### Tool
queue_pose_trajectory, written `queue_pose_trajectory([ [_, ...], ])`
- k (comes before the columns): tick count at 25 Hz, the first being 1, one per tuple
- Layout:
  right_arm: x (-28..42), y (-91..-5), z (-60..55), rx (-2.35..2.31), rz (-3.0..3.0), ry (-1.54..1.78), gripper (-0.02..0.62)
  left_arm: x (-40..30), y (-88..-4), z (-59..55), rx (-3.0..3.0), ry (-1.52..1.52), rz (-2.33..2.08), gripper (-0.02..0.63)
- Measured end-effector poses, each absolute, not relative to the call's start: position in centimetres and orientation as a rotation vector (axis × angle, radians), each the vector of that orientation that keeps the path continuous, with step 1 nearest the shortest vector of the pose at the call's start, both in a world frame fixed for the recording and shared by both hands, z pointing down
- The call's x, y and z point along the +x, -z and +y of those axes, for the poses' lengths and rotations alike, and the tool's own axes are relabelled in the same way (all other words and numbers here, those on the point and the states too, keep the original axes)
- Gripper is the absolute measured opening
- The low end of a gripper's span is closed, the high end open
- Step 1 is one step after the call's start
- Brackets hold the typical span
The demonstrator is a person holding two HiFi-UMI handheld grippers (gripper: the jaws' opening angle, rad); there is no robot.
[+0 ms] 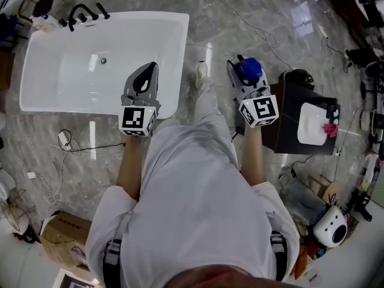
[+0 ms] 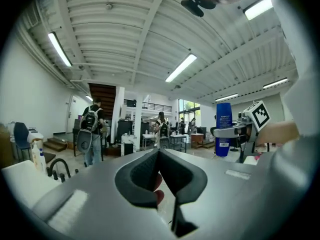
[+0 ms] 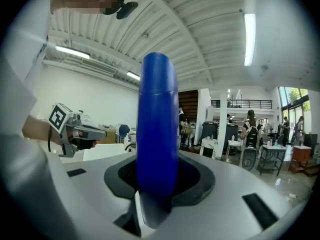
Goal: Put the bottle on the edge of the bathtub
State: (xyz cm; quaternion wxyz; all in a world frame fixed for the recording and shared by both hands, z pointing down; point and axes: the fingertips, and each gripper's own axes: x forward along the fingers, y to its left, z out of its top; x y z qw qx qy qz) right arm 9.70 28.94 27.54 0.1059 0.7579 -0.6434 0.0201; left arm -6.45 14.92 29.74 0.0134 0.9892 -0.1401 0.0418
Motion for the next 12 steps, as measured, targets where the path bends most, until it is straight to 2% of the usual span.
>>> queue_pose_trajectory([
  [6,17.2,-29.1,17.7,2.051,-2.166,0.000,0.135,-0.9,-30.6,7.0,3.035,-0.083,-0.768,-0.005],
  [12,21.6,-31.8,4.0,1.644,-2.480,0.089,0.135,2.3,-31.6,-2.0,2.868,-0.131,-1.213,-0.005],
])
